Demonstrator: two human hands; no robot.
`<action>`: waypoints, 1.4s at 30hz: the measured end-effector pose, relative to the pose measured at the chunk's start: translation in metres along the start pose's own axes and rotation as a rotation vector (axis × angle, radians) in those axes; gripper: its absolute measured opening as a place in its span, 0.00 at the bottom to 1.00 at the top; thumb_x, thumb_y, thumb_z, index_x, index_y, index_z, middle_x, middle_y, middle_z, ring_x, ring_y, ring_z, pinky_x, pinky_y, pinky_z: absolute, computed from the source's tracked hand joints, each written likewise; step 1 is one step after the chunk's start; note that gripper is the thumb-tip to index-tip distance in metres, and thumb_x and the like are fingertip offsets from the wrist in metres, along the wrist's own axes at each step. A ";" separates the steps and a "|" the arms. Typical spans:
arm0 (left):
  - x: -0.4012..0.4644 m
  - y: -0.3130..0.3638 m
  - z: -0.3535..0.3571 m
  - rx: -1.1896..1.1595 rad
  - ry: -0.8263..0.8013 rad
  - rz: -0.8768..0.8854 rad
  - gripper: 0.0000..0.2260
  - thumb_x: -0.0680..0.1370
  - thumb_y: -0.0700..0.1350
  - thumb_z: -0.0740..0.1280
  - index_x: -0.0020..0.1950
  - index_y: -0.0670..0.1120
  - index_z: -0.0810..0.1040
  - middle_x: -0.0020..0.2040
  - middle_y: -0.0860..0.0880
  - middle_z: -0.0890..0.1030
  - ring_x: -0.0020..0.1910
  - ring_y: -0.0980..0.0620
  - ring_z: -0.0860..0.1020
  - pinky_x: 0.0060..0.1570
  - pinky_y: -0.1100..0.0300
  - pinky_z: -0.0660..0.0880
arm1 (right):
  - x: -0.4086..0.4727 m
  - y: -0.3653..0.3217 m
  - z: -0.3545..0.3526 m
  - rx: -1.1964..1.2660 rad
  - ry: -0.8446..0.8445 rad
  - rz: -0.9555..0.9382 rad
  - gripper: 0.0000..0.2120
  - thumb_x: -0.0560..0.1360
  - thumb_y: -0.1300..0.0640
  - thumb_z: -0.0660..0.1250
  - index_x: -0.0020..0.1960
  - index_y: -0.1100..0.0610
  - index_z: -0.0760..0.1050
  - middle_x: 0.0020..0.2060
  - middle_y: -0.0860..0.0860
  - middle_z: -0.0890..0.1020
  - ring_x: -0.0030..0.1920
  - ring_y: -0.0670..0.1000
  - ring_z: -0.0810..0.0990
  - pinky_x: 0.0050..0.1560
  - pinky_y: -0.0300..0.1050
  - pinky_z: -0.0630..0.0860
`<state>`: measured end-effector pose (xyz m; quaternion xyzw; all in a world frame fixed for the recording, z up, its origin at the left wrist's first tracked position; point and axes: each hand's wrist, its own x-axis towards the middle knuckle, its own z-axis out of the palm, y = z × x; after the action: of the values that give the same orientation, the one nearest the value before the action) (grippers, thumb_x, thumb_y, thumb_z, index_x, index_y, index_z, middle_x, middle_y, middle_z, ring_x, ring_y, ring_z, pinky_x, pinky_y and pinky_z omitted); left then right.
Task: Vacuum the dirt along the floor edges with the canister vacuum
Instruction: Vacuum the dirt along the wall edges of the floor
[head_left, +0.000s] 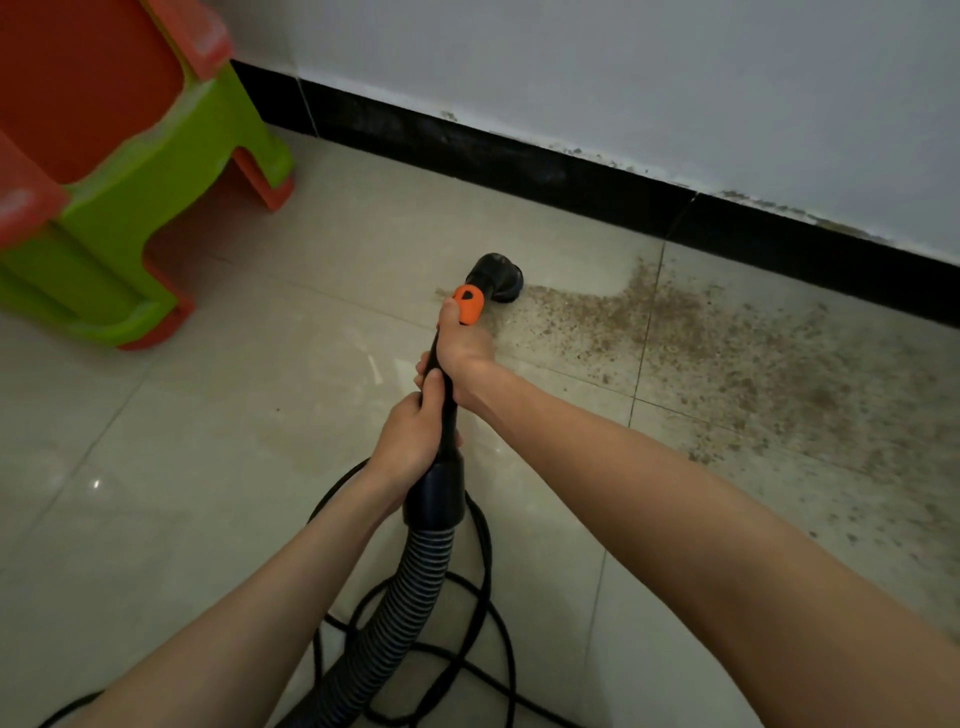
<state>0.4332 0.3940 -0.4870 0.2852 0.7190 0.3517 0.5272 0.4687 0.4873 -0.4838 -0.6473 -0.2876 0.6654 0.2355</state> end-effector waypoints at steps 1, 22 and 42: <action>-0.002 0.001 0.006 -0.002 -0.012 -0.001 0.25 0.81 0.59 0.50 0.43 0.42 0.76 0.33 0.43 0.80 0.33 0.47 0.80 0.39 0.52 0.78 | 0.000 0.000 -0.007 0.004 0.005 -0.003 0.23 0.83 0.44 0.56 0.38 0.60 0.67 0.26 0.56 0.74 0.24 0.54 0.73 0.31 0.48 0.74; -0.001 0.025 0.103 0.083 -0.159 0.048 0.27 0.81 0.60 0.50 0.43 0.41 0.77 0.32 0.45 0.79 0.33 0.48 0.79 0.39 0.56 0.77 | 0.021 -0.012 -0.121 0.052 0.143 -0.004 0.23 0.82 0.42 0.56 0.42 0.61 0.70 0.28 0.56 0.77 0.25 0.53 0.75 0.42 0.51 0.80; 0.002 0.016 -0.039 -0.222 0.232 -0.016 0.24 0.82 0.59 0.51 0.41 0.42 0.75 0.32 0.45 0.77 0.30 0.49 0.77 0.33 0.58 0.75 | -0.042 0.030 -0.014 -0.269 -0.238 -0.090 0.14 0.83 0.52 0.56 0.50 0.61 0.74 0.43 0.56 0.77 0.45 0.55 0.76 0.52 0.51 0.77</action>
<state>0.3958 0.3972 -0.4677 0.1770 0.7341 0.4553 0.4716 0.4871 0.4377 -0.4736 -0.5762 -0.4285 0.6815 0.1410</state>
